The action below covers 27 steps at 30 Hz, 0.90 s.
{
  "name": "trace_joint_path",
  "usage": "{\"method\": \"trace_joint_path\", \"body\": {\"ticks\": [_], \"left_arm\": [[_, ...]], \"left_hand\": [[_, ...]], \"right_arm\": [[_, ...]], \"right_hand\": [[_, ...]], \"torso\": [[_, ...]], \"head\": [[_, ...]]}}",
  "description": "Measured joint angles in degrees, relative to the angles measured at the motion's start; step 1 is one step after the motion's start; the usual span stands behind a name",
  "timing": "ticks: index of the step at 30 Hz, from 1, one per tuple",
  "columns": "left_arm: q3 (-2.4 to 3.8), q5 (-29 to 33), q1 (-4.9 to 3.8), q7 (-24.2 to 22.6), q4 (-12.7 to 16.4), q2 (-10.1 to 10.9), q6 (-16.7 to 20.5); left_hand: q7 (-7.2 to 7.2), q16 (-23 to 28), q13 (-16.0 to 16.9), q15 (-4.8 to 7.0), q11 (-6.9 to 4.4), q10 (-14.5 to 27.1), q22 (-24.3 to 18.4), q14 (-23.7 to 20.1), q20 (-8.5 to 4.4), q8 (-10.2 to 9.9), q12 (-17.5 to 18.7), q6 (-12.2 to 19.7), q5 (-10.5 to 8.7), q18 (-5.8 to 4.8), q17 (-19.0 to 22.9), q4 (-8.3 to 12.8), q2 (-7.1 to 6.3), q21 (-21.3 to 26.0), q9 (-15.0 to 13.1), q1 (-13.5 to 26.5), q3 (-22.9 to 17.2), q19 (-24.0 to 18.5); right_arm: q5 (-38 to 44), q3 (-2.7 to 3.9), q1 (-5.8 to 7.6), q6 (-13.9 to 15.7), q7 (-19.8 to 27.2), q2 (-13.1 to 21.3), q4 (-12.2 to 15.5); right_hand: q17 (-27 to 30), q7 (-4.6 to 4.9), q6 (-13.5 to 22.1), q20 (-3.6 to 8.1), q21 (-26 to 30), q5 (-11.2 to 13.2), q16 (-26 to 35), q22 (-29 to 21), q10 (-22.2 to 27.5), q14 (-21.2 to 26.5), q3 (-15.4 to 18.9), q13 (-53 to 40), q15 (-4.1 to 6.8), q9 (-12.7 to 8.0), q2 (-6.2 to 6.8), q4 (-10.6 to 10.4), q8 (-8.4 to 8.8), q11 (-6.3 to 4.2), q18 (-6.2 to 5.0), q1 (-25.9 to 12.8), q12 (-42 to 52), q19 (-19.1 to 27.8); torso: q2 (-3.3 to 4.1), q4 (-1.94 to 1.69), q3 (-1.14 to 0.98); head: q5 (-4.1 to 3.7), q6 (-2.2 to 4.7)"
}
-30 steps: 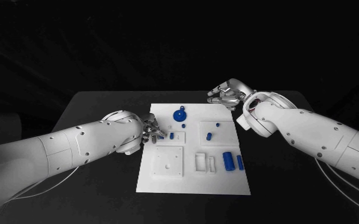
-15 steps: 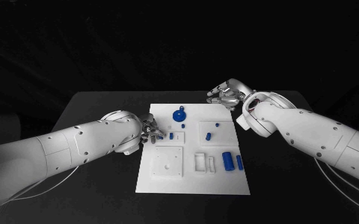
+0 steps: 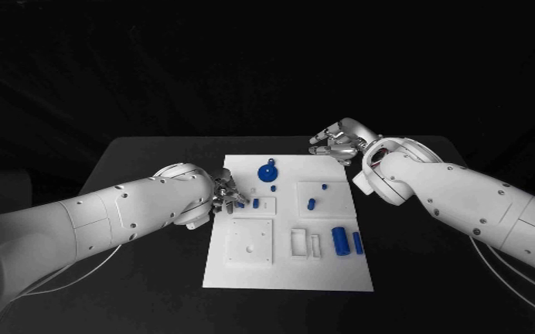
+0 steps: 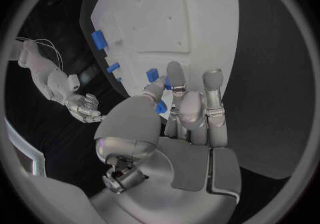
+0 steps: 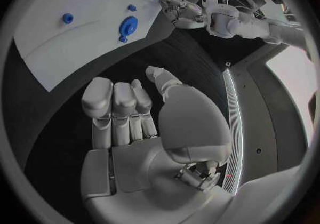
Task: Assemble the parts on the task board
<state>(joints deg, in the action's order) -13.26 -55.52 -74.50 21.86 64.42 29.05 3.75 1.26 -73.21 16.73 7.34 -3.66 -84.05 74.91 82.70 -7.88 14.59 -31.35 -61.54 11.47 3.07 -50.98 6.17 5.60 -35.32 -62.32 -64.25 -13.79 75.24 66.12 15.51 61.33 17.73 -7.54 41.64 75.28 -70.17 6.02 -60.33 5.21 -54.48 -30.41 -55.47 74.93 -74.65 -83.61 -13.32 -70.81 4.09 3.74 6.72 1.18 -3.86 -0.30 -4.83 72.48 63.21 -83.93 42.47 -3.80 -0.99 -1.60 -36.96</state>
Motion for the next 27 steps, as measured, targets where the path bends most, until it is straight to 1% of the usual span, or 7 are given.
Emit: {"method": "trace_joint_path", "body": {"ticks": [4,9,17,27], "left_arm": [[0.06,0.15,-0.12,0.35,-0.29,-0.23,-0.71],[0.14,0.22,-0.26,0.88,-0.64,-0.55,-1.62],[0.21,-0.05,-0.38,1.38,-0.69,-0.70,-2.39],[0.23,-0.86,-0.38,1.55,-0.64,-0.74,-2.38]], "left_hand": [[0.00,0.00,0.05,0.00,0.00,0.00,0.00,0.00,0.00,-0.12,0.03,0.00,-0.22,0.00,0.03,0.19,0.00,0.00,0.94,0.00,0.19,0.00],[0.00,0.24,0.11,0.00,0.00,0.00,0.00,0.00,0.00,-0.12,0.03,-0.01,-0.22,0.01,0.12,0.24,0.00,0.34,1.41,0.00,0.24,0.00],[0.03,0.26,0.10,0.00,0.00,0.00,0.04,0.00,0.00,-0.12,0.03,-0.04,-0.45,0.00,0.12,0.40,0.06,0.40,1.56,-0.06,0.40,0.00],[0.05,0.26,0.16,0.00,0.00,0.00,0.03,0.00,0.00,-0.12,0.03,-0.07,-0.51,0.01,0.02,0.56,0.06,0.40,1.77,-0.06,0.55,0.00]], "right_arm": [[-0.01,0.00,0.00,-0.04,0.00,0.02,0.00],[-0.03,0.00,0.00,-0.08,0.00,0.04,0.00],[-0.08,0.00,0.00,-0.13,0.00,0.09,0.01],[-0.12,0.00,0.00,-0.16,0.00,0.11,0.00]], "right_hand": [[0.00,0.00,0.00,0.00,0.00,0.00,0.00,0.00,0.00,0.00,0.00,0.00,0.00,0.00,0.00,0.00,0.00,0.00,0.00,0.00,0.00,0.00],[0.00,0.00,0.00,0.00,0.00,0.00,0.00,0.00,0.00,0.00,0.00,0.05,0.00,0.00,0.00,0.00,0.00,0.00,0.00,0.00,0.00,0.00],[0.00,0.00,0.00,0.00,0.00,0.00,0.00,-0.01,0.00,0.00,0.00,0.05,0.00,0.00,0.00,0.00,0.00,0.00,0.00,0.00,0.00,0.00],[0.00,0.00,0.00,0.00,0.00,0.00,0.00,-0.01,0.00,0.00,0.00,0.05,0.00,0.00,0.00,0.00,0.00,0.00,0.00,0.00,0.00,0.00]], "torso": [[0.00,0.00,0.01],[0.00,0.00,0.02],[0.00,0.01,0.01],[0.01,-0.01,0.07]], "head": [[0.01,-0.09],[-0.04,-0.17],[-0.10,-0.27],[-0.19,-0.36]]}}
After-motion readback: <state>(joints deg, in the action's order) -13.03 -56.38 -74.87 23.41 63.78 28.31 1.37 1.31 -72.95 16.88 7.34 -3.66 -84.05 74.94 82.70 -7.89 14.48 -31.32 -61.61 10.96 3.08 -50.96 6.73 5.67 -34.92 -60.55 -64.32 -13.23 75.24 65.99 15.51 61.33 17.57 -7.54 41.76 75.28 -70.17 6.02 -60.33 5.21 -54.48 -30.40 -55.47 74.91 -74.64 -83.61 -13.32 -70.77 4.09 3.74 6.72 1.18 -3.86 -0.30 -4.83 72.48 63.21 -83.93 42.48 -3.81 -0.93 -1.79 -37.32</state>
